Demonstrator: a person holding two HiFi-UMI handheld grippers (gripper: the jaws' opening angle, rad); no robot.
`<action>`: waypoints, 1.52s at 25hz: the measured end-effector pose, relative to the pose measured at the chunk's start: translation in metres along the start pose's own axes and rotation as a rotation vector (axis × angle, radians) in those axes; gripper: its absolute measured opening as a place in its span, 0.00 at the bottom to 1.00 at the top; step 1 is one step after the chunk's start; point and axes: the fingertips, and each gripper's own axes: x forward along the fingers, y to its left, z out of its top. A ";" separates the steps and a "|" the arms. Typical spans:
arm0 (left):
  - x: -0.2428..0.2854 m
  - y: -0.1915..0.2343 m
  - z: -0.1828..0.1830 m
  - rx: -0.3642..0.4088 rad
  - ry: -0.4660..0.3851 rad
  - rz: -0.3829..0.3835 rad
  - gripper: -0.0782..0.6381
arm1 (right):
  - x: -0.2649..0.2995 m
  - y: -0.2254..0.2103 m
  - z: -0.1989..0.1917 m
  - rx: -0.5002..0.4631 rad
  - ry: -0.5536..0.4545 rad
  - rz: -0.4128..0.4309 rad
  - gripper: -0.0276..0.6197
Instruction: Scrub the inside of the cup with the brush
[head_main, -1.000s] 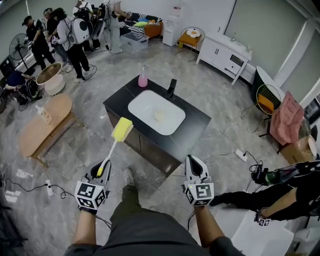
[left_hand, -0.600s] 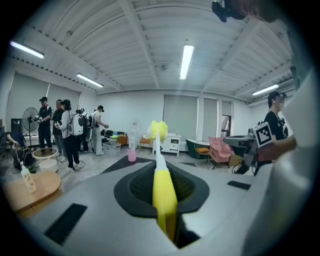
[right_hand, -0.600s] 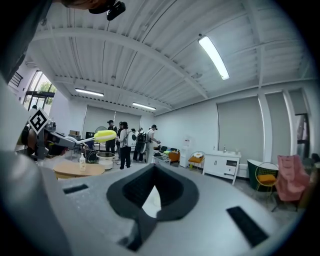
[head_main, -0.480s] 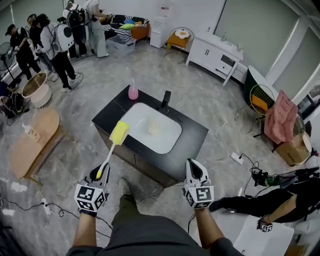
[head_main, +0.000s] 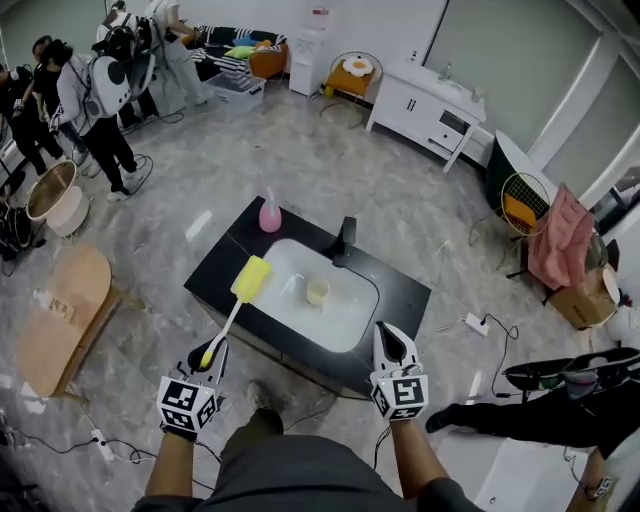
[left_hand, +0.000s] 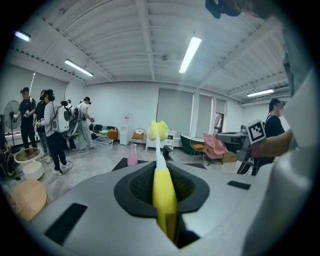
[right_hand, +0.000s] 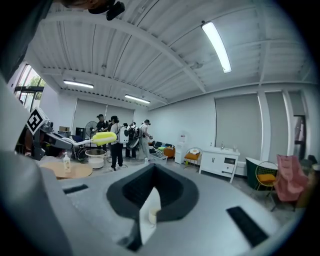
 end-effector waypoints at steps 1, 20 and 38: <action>0.007 0.009 0.006 0.004 0.001 -0.011 0.15 | 0.012 0.001 0.004 0.001 0.002 -0.006 0.05; 0.085 0.058 0.031 0.014 0.051 -0.045 0.15 | 0.129 -0.026 0.020 0.036 0.004 0.005 0.05; 0.113 0.048 0.030 0.004 0.077 -0.020 0.15 | 0.148 -0.039 0.005 0.076 0.006 0.125 0.19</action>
